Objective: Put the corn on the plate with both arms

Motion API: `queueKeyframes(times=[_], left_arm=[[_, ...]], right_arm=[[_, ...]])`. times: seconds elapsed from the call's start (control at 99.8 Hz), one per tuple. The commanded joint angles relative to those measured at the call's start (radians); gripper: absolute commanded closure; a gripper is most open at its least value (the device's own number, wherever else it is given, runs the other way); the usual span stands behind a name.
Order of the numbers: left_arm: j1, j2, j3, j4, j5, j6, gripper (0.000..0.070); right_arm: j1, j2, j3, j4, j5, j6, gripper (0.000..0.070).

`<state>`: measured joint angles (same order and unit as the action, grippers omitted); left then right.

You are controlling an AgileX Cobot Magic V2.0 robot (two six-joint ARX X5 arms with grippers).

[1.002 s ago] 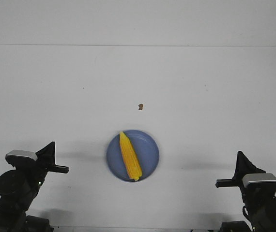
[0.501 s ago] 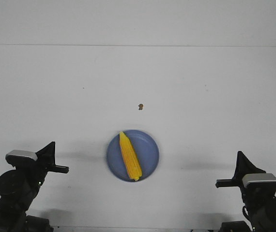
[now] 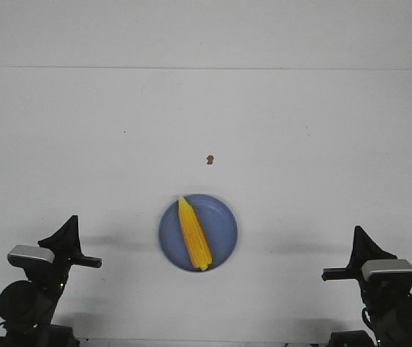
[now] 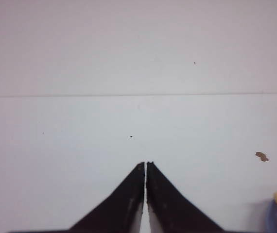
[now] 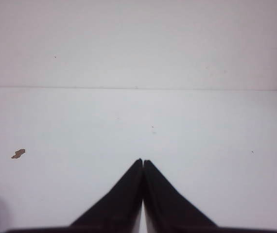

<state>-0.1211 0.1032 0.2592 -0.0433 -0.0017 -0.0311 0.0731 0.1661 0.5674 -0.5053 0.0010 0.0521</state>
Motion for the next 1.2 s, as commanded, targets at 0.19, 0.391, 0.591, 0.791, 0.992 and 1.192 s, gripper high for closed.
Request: queueKeyframes(times=[0.19,0.391,0.591,0.791,0.992,1.192], left_arm=[[0.005,-0.1,-0.145,0.053,-0.003,-0.016,0.0685],[0.005,-0.1,-0.222,0.155,-0.003,-0.036,0.0685],[0.013,-0.1,-0.246,0.178,-0.003,-0.032,0.0685],[0.021,-0.1,-0.245,0.178,-0.003,-0.041,0.0685],[0.021,-0.1,-0.245,0.178,-0.003,-0.041,0.0686],[0.021,-0.1,-0.245,0.178,-0.003,-0.041,0.0685]], right_arm=[[0.002,0.005,0.006,0.01,0.0,-0.004,0.07],[0.002,0.005,0.006,0.01,0.0,-0.004,0.07],[0.002,0.005,0.006,0.01,0.0,-0.004,0.07],[0.002,0.005,0.006,0.01,0.0,-0.004,0.07],[0.002,0.005,0.006,0.01,0.0,-0.004,0.07],[0.002,0.005,0.006,0.01,0.0,-0.004,0.07]])
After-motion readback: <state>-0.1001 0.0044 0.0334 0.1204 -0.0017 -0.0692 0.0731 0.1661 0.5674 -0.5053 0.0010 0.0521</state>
